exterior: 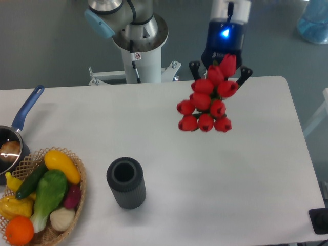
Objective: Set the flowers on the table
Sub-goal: 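Carry the red tulip bouquet down and away from the vase, then lower the held tulips toward the table surface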
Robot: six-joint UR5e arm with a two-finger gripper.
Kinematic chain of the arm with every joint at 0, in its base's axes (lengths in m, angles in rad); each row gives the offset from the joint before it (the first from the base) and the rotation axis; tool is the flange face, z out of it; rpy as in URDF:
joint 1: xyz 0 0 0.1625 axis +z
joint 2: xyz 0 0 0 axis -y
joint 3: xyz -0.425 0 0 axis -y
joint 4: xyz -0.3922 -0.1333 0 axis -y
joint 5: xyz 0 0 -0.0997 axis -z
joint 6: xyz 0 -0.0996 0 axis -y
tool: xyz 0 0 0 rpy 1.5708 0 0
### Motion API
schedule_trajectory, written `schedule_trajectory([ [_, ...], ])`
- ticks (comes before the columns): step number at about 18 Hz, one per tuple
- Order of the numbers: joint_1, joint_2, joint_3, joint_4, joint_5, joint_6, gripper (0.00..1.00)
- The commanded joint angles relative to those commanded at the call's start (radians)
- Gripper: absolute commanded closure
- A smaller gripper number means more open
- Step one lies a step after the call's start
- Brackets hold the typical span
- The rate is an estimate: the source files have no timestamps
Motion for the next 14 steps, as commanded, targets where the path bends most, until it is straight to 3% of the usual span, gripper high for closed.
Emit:
schedule_trajectory([
  [11, -0.164, -0.172, -0.015, -0.020, 0.354, 0.044, 0.76],
  [14, -0.167, -0.184, -0.017, -0.051, 0.368, 0.077, 0.76],
])
